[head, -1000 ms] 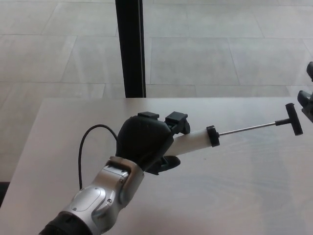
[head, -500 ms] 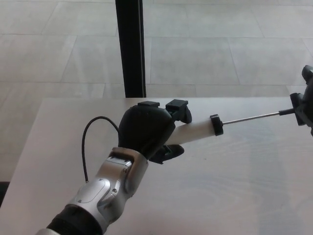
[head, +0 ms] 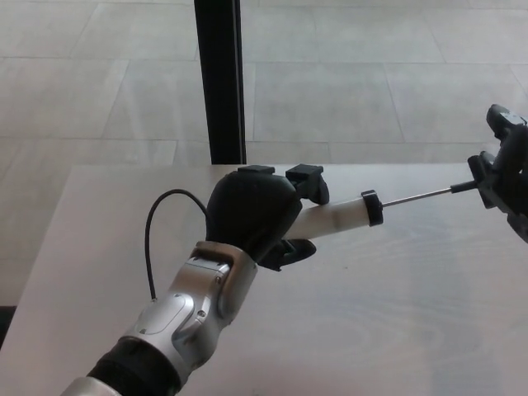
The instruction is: The robot uses its left hand to lift the air pump kept on the middle of the desk and use the right hand to compress the handle
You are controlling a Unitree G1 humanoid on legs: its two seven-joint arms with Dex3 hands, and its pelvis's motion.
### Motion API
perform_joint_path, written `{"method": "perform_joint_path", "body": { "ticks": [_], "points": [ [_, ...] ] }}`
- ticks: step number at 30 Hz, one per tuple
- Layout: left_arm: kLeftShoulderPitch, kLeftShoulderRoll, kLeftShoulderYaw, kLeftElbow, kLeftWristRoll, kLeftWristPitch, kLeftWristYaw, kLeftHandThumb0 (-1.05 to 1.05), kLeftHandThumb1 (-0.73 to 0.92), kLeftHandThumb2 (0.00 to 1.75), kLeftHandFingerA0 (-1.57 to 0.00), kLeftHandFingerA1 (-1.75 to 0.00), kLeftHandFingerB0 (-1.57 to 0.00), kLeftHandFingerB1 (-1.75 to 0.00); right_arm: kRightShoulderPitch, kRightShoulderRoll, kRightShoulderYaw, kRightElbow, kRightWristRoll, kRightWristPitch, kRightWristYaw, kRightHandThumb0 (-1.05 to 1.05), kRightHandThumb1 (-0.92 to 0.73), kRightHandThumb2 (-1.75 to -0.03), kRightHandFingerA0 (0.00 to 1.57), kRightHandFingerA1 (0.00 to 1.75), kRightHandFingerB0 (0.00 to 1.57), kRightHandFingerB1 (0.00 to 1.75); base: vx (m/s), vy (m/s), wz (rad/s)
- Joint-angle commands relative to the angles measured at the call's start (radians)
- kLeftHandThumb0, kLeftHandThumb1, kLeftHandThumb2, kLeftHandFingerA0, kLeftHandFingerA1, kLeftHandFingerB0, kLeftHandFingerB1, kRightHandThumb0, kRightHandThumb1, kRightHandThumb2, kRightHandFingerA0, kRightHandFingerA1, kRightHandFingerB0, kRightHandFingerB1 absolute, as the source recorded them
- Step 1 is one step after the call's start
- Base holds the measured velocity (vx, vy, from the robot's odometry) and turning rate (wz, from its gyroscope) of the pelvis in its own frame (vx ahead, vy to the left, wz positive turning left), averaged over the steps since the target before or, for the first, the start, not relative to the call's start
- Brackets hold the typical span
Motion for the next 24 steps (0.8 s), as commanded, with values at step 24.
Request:
{"method": "perform_joint_path", "body": {
  "ticks": [24],
  "points": [
    [-0.087,-0.073,0.030,0.039,-0.006,0.168,-0.042,-0.22,0.72,0.69,-0.88,-1.61,-0.81,-0.96,0.073,0.055,0.158,-0.182,-0.057,0.041,-0.015,-1.02,-0.92,-1.32,0.00,0.15,0.00,0.05,0.00,0.000,0.00]
  ]
}}
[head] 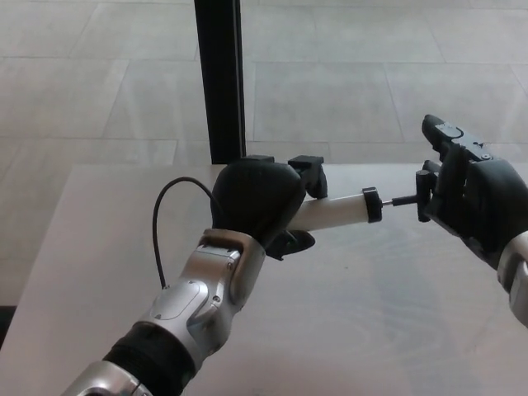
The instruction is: The robot uses its left hand to lift the air pump kept on the middle of the desk and use the right hand to compress the handle
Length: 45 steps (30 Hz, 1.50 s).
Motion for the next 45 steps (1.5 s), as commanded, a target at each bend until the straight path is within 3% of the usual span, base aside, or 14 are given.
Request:
{"method": "perform_joint_path", "body": {
  "ticks": [1,9,12,13,20,21,22,24,29,32,35,41,44,45],
  "points": [
    [-0.031,-0.026,0.026,-0.009,-0.015,0.089,-0.024,-0.25,0.74,0.68,-0.88,-1.55,-0.81,-0.92,-0.007,0.012,0.015,0.008,-0.031,-0.005,-0.014,-1.05,-0.92,-1.32,0.00,0.13,0.00,0.02,0.00,0.000,0.00],
    [-0.052,-0.056,0.031,-0.002,-0.019,0.137,-0.027,-0.31,0.76,0.62,-0.80,-1.71,-0.73,-1.31,-0.026,0.060,0.006,0.018,-0.035,-0.004,-0.042,-1.05,-0.92,-1.30,0.00,0.12,0.00,0.01,0.00,0.000,0.00],
    [-0.065,-0.069,0.018,0.019,0.000,0.174,-0.024,-0.41,0.54,0.90,-1.13,-1.38,-0.83,-1.16,-0.027,0.073,0.005,0.016,-0.037,-0.008,-0.041,-1.05,-0.92,-1.30,0.00,0.12,0.00,0.01,0.00,0.000,0.00],
    [-0.070,-0.073,0.016,0.024,-0.001,0.186,-0.034,-0.34,0.75,0.61,-0.77,-1.72,-0.69,-1.36,-0.028,0.074,0.008,0.014,-0.044,-0.009,-0.042,-1.05,-0.92,-1.31,0.00,0.11,0.00,0.01,0.00,0.000,0.00],
    [-0.069,-0.065,0.016,0.025,-0.013,0.174,-0.037,-0.35,0.76,0.62,-0.76,-1.71,-0.70,-1.30,-0.033,0.083,-0.004,0.009,-0.043,-0.004,-0.042,-1.05,-0.92,-1.30,0.00,0.12,0.00,0.01,0.00,0.000,0.00],
    [-0.065,-0.058,0.015,0.028,-0.014,0.152,-0.019,-0.37,0.53,0.93,-1.10,-1.33,-0.81,-1.10,-0.031,0.081,-0.008,0.011,-0.044,-0.009,-0.040,-1.05,-0.92,-1.29,0.00,0.12,0.00,0.01,0.00,0.000,0.00],
    [-0.055,-0.051,0.013,0.021,-0.014,0.143,-0.015,-0.34,0.74,0.65,-0.77,-1.63,-0.72,-1.26,-0.028,0.075,-0.015,0.013,-0.042,-0.013,-0.033,-1.05,-0.91,-1.29,0.00,0.14,0.00,0.01,0.00,0.000,0.00],
    [-0.041,-0.031,-0.006,0.011,0.002,0.138,-0.019,-0.29,0.72,0.69,-0.91,-1.47,-0.80,-0.90,-0.024,0.057,-0.025,0.018,-0.053,-0.028,-0.029,-1.05,-0.92,-1.30,0.00,0.13,0.00,0.01,0.00,0.000,0.00],
    [0.045,0.047,-0.034,-0.069,-0.020,0.052,-0.049,-0.21,0.68,0.73,-0.91,-1.72,-0.79,-1.24,-0.047,0.000,-0.126,0.047,-0.048,-0.075,-0.034,-1.04,-0.92,-1.29,0.00,0.09,0.00,0.00,0.00,0.000,0.00],
    [0.097,0.100,-0.067,-0.130,-0.003,0.012,-0.066,-0.33,0.53,0.97,-1.14,-1.30,-0.81,-0.99,-0.069,-0.013,-0.171,0.045,-0.036,-0.059,-0.045,-1.04,-0.92,-1.29,0.00,0.11,0.00,0.00,0.00,0.000,0.00],
    [0.160,0.156,-0.117,-0.222,0.026,-0.012,-0.110,-0.24,0.67,0.70,-0.80,-1.72,-0.67,-1.46,-0.082,-0.029,-0.215,0.032,-0.039,-0.054,-0.064,-0.98,-0.92,-1.28,0.00,0.13,0.00,0.03,0.00,0.000,0.00],
    [0.240,0.239,-0.182,-0.290,0.031,-0.096,-0.130,-0.27,0.68,0.88,-0.87,-1.59,-0.79,-0.90,-0.111,-0.043,-0.261,0.039,-0.045,-0.032,-0.090,-0.88,-0.87,-1.22,0.00,0.20,0.10,0.26,0.00,0.000,0.00],
    [0.240,0.241,-0.183,-0.293,0.030,-0.104,-0.137,-0.25,0.67,0.89,-0.85,-1.61,-0.77,-1.01,-0.112,-0.044,-0.256,0.041,-0.056,-0.032,-0.099,-0.89,-0.89,-1.23,0.00,0.21,0.05,0.30,0.00,0.000,0.00],
    [0.238,0.242,-0.186,-0.296,0.031,-0.114,-0.137,-0.25,0.67,0.85,-0.81,-1.58,-0.76,-1.03,-0.108,-0.043,-0.248,0.049,-0.065,-0.033,-0.103,-0.81,-0.92,-0.85,0.00,0.31,0.12,0.32,0.00,0.000,0.00]
  ]
}}
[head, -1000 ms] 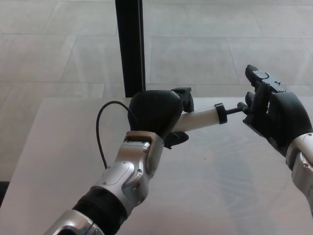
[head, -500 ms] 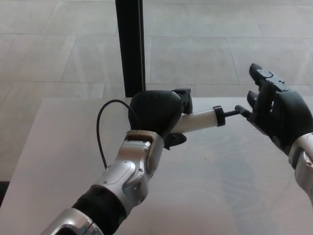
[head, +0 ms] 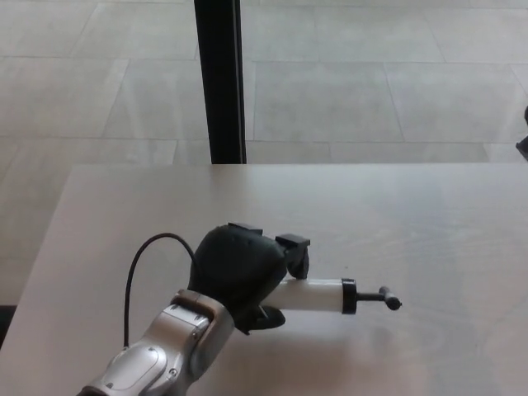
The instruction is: The robot uses its left hand to lift the air pump kept on the middle of the desk and use the right hand to compress the handle
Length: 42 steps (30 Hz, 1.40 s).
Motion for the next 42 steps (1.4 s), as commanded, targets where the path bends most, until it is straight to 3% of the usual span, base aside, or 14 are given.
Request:
{"method": "perform_joint_path", "body": {
  "ticks": [1,2,4,5,6,10,12,13,14,22,25,33,38,42],
  "points": [
    [0.001,0.017,-0.013,-0.023,0.017,-0.065,-0.051,-0.26,0.70,0.80,-0.76,-1.56,-0.74,-1.08,-0.003,-0.014,0.004,0.017,-0.019,0.001,-0.029,-0.80,-0.92,-0.85,0.00,0.33,0.12,0.32,0.00,0.000,0.00],
    [0.000,0.013,-0.012,-0.038,0.013,-0.049,-0.088,-0.24,0.75,0.76,-0.72,-1.55,-0.69,-1.18,0.001,-0.016,0.008,0.019,-0.017,0.002,-0.022,-0.79,-0.82,-1.20,0.01,0.33,0.10,0.38,0.00,0.000,0.00],
    [-0.009,0.006,-0.013,-0.033,0.017,-0.050,-0.095,-0.23,0.74,0.77,-0.71,-1.50,-0.71,-1.20,0.003,-0.017,0.017,0.027,-0.022,0.001,-0.020,-0.80,-0.92,-0.84,0.00,0.36,0.14,0.33,0.00,0.000,0.00],
    [-0.011,-0.004,-0.006,-0.021,0.004,-0.054,-0.097,-0.22,0.72,0.77,-0.71,-1.58,-0.67,-1.30,0.005,-0.014,0.023,0.029,-0.025,-0.001,-0.023,-0.78,-0.81,-1.17,0.03,0.39,0.13,0.43,0.00,0.000,0.00],
    [-0.014,-0.009,-0.004,-0.007,0.003,-0.058,-0.089,-0.22,0.72,0.79,-0.75,-1.53,-0.75,-1.12,0.006,-0.011,0.026,0.032,-0.026,-0.005,-0.023,-0.82,-0.92,-0.80,0.04,0.44,0.17,0.35,0.00,0.000,0.00],
    [-0.032,-0.013,-0.005,0.020,0.030,-0.038,-0.098,-0.24,0.74,0.69,-0.81,-1.58,-0.64,-0.67,0.003,-0.010,0.033,0.046,-0.029,-0.019,-0.025,-0.36,-0.52,-1.13,0.04,0.54,0.00,0.48,0.00,0.000,0.00],
    [-0.042,-0.017,-0.015,0.023,0.066,0.011,-0.121,-0.29,0.72,0.66,-0.80,-1.58,-0.56,-0.57,0.004,-0.012,0.035,0.048,-0.033,-0.019,-0.026,-0.80,-0.78,-1.13,0.04,0.52,0.11,0.45,0.00,0.000,0.00],
    [-0.046,-0.020,-0.009,0.023,0.062,0.026,-0.142,-0.34,0.67,0.60,-0.70,-1.23,-0.44,-0.47,0.007,-0.014,0.036,0.045,-0.033,-0.015,-0.024,-0.83,-0.92,-0.78,0.03,0.46,0.17,0.34,0.00,0.000,0.00],
    [-0.050,-0.021,-0.005,0.029,0.057,0.034,-0.160,-0.39,0.67,0.59,-0.61,-0.85,-0.40,-0.43,0.010,-0.014,0.036,0.041,-0.034,-0.011,-0.024,-0.80,-0.79,-1.13,0.05,0.53,0.11,0.46,0.00,0.000,0.00],
    [-0.075,-0.025,0.007,-0.011,0.063,0.132,-0.326,-0.89,0.55,0.92,0.00,-0.51,-0.13,-0.08,0.034,-0.005,0.023,0.023,-0.019,-0.001,-0.023,-0.79,-0.79,-1.16,0.03,0.39,0.11,0.40,0.00,0.000,0.00],
    [-0.066,-0.033,0.086,-0.067,-0.054,0.152,-0.417,-0.93,0.62,0.98,0.00,-0.20,0.00,-0.03,0.048,0.002,0.021,0.020,-0.013,0.004,-0.024,-0.78,-0.92,-0.79,0.00,0.36,0.13,0.30,0.00,0.000,0.00],
    [0.024,0.021,0.378,-0.297,-0.300,0.091,-0.447,-0.76,0.58,0.96,-0.04,-0.48,-0.05,-0.30,0.101,-0.003,0.012,0.011,-0.005,-0.017,-0.007,-0.78,-0.80,-1.17,0.01,0.35,0.10,0.36,0.00,0.000,0.00],
    [0.106,0.049,0.626,-0.395,-0.513,-0.022,-0.414,-0.74,0.74,0.62,-0.19,-0.53,-0.21,-0.38,0.150,-0.020,-0.025,0.020,0.015,-0.043,0.018,-0.80,-0.92,-0.79,0.00,0.36,0.13,0.29,0.00,0.000,0.00],
    [0.200,0.087,0.830,-0.504,-0.659,0.026,-0.490,-0.69,0.70,0.61,-0.30,-0.56,-0.27,-0.38,0.213,-0.066,-0.086,0.040,0.033,-0.085,0.067,-0.81,-0.78,-1.14,0.05,0.49,0.09,0.45,0.00,0.000,0.00]
  ]
}}
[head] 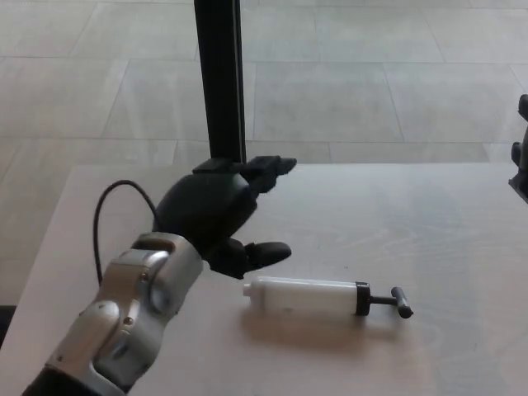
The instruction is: The robot uses its left hand to lift the air pump kept on the middle of the desk and use the right hand to compress the handle
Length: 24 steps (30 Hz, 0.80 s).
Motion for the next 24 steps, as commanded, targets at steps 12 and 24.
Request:
{"method": "perform_joint_path", "body": {
  "ticks": [12,24],
  "points": [
    [0.597,0.265,1.140,0.069,-0.714,-0.057,-0.186,-0.55,0.65,0.60,-0.44,-0.46,-0.43,-0.40,0.317,-0.277,-0.463,0.288,0.071,-0.286,0.069,-0.77,-0.92,-0.75,0.29,0.57,0.24,0.34,0.00,0.000,0.00],
    [0.814,0.264,1.365,0.493,-0.797,-0.172,-0.114,-0.50,0.69,0.61,-0.59,-0.56,-0.52,-0.45,0.468,-0.397,-0.675,0.479,0.091,-0.382,0.027,-0.75,-0.92,-0.72,0.38,0.68,0.28,0.34,0.00,0.000,0.00]
  ]
}}
